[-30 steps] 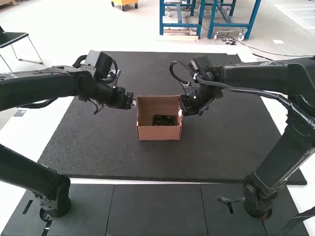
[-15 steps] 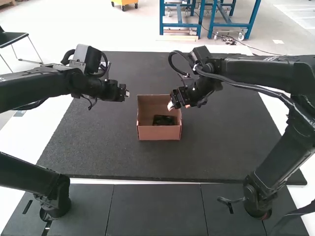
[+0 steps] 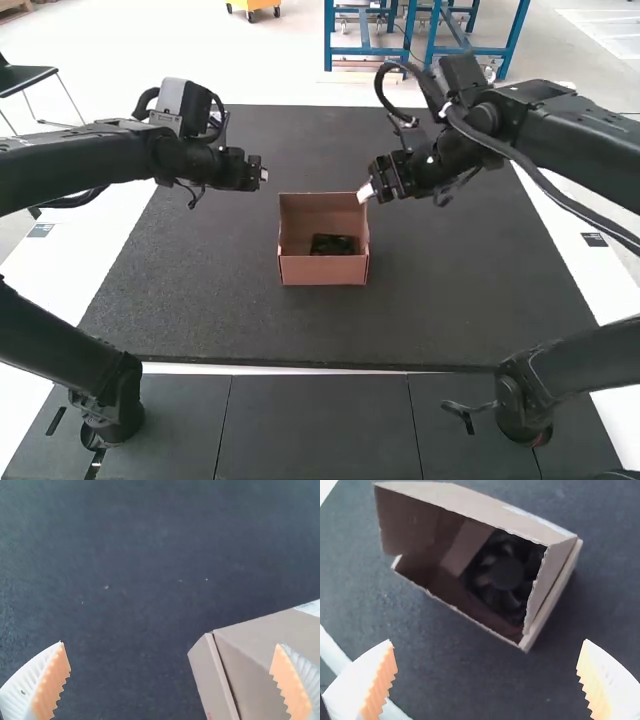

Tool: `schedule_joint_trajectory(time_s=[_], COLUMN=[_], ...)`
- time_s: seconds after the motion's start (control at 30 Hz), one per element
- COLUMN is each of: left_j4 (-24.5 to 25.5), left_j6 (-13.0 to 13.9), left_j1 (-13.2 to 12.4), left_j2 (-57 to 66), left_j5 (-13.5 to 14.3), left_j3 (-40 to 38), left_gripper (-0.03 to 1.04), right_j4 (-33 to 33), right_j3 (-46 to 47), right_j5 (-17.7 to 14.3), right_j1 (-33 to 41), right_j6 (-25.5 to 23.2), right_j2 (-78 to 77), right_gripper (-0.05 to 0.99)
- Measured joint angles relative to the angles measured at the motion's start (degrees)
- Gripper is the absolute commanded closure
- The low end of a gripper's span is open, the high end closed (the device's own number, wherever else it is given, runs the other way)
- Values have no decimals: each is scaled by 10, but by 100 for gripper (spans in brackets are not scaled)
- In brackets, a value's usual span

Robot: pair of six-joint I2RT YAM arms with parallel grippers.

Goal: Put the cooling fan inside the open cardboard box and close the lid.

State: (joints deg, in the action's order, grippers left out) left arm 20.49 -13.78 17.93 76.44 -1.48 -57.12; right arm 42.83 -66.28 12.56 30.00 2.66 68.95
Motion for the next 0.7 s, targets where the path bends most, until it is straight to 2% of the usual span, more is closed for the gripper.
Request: schedule_joint_trajectory(time_s=[0.33,0.57,0.7], left_j4=[-12,-9,10], left_j6=[-2,-4,-4], left_j1=[46,62,75], left_j2=[44,53,56], left_j5=[0,0,-1], left_j3=[-43,-46,-47], left_gripper=[7,7,7], right_j4=[51,83,99], right_j3=[0,0,-1], right_j5=[-16,-21,-25], right_j1=[1,2,1], right_j6=[24,26,26], right_j2=[-76,-99,-103], right_gripper=[12,12,12])
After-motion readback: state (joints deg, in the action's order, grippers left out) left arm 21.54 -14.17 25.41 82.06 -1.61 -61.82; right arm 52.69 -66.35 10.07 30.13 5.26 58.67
